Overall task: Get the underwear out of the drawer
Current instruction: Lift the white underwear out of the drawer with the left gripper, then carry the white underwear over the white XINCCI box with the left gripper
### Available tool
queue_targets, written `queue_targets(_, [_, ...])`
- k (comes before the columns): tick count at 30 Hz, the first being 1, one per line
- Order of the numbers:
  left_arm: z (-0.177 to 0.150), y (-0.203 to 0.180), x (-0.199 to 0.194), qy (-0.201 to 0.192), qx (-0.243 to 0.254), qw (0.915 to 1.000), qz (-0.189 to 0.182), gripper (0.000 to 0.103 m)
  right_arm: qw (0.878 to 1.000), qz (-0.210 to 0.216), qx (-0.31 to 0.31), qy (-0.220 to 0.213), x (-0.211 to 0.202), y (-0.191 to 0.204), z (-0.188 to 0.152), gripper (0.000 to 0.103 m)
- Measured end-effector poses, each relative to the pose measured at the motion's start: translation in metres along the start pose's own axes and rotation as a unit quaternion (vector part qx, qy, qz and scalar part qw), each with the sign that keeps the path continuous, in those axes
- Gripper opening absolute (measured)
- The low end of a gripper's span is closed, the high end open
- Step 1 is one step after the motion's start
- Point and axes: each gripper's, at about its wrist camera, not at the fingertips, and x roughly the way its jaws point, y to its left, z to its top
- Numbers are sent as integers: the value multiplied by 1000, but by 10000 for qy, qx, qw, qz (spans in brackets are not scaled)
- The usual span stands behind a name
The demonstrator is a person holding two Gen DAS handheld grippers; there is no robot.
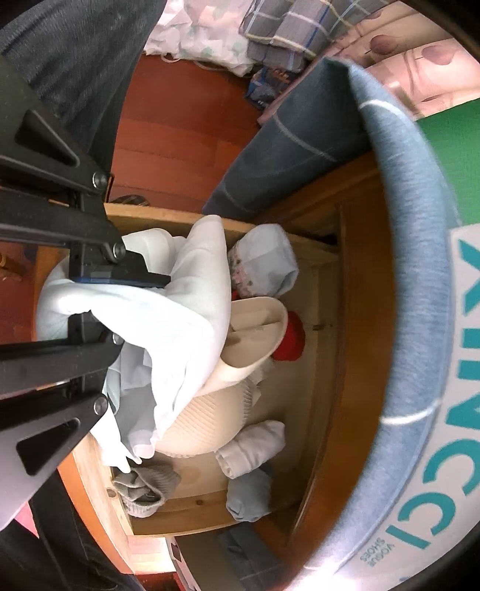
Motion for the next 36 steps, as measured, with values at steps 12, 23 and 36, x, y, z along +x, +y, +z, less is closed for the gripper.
queue_targets(12, [-1,-2,-46,-680,379,9965,301,6,9997,33,-152,171,8,6,-4,102])
queue_targets(23, [5,7,-91,-1203,435,9910,387,6,9959,95,-653,615,28,27,-11,102])
queue_targets(36, [27,20,-156,-1950,454,9775,664,6,9879,136,-1034,1150,47,42,-25,102])
